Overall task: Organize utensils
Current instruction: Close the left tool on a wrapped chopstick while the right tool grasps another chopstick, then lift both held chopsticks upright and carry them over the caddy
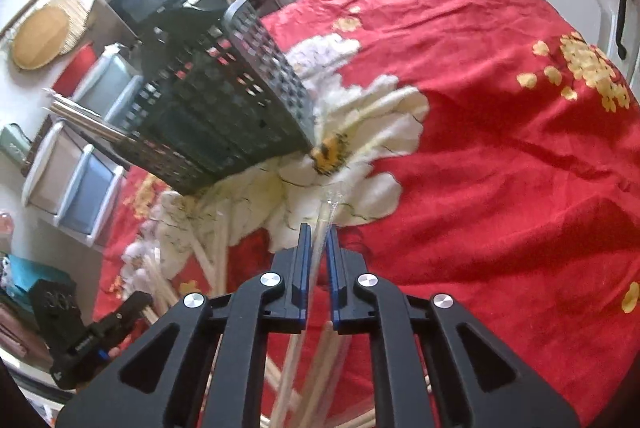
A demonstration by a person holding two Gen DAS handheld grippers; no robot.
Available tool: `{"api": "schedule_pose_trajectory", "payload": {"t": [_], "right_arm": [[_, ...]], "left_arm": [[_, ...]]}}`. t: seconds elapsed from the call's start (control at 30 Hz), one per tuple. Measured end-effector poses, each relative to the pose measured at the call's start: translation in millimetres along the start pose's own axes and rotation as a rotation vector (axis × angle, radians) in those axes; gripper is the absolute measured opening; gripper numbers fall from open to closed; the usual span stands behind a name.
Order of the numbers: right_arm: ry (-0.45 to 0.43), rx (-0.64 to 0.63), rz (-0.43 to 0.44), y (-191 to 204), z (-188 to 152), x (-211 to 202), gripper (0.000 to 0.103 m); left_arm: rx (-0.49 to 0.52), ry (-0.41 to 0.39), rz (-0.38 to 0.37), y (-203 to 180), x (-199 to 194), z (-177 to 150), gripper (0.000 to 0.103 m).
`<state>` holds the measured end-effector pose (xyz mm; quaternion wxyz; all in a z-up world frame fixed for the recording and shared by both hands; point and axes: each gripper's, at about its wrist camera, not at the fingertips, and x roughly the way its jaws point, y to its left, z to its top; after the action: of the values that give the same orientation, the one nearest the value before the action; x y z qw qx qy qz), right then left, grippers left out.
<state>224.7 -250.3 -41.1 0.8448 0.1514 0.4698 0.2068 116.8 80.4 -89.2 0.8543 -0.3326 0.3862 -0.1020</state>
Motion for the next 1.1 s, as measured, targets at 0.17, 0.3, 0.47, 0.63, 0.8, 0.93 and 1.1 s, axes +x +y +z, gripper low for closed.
{"api": "schedule_pose_trajectory", "payload": {"t": [0.17,0.3,0.47,0.63,0.8,0.93,1.1], "right_arm": [[-0.036,-0.036,0.039,16,4,-16,0.006],[-0.065,-0.072,0.07,31,7,-28,0.006],[-0.105,-0.132,0.101,49,9,-44,0.005],[-0.134,-0.174,0.117,61,11,-54,0.005],[-0.162,-0.212,0.128,72,15,-63,0.005],[-0.205,-0.257,0.124,83,16,-74,0.005],[-0.252,-0.299,0.121,92,15,-84,0.005]], "left_arm": [[0.015,-0.045,-0.017,-8,-15,2,0.008],[0.051,-0.094,-0.028,-19,-30,9,0.007],[0.08,-0.137,-0.045,-30,-47,19,0.005],[0.102,-0.173,-0.053,-40,-62,28,0.005],[0.13,-0.195,-0.063,-51,-71,34,0.004],[0.167,-0.21,-0.08,-65,-76,40,0.003],[0.227,-0.235,-0.098,-88,-81,49,0.003]]}}
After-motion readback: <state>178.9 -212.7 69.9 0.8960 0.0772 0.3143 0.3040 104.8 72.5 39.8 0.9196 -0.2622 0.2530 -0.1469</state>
